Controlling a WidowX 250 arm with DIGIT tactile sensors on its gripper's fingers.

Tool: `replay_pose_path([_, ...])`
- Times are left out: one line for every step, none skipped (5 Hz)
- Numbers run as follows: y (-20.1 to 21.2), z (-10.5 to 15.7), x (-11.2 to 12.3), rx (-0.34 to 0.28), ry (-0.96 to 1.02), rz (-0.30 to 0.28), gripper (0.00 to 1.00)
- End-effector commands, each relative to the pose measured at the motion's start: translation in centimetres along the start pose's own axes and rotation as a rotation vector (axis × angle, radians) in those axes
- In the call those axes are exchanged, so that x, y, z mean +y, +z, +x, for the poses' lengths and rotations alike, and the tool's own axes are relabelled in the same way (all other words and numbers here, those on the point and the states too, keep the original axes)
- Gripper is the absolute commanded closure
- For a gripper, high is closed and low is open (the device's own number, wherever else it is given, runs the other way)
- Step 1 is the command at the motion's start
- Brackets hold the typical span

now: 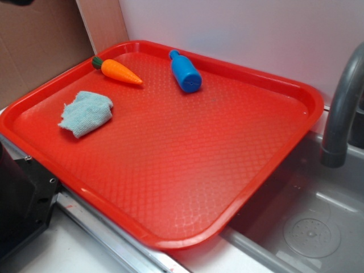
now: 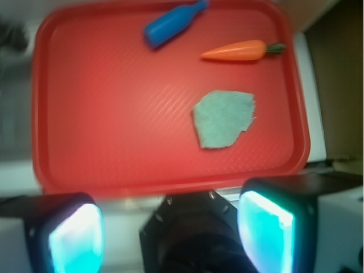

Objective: Grab the carrot.

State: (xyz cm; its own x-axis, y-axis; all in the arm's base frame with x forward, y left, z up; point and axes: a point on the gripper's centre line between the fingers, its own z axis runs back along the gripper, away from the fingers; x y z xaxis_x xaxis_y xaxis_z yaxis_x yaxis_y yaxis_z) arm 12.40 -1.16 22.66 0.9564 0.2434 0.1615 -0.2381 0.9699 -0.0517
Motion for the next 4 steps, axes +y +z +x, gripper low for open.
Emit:
replay_pose_path([-2.6, 3.6, 2.8, -0.127, 0.502, 0.017, 0.0])
replay_pose_path([-5.1, 6.2, 5.1, -0.107, 0.765, -0.005, 0.0])
replay_pose_path([-8.3, 9.0, 7.8, -0.116, 1.017, 0.015, 0.0])
replay_pose_path([-11.9, 11.5, 10.7, -0.178, 1.253, 0.084, 0.0])
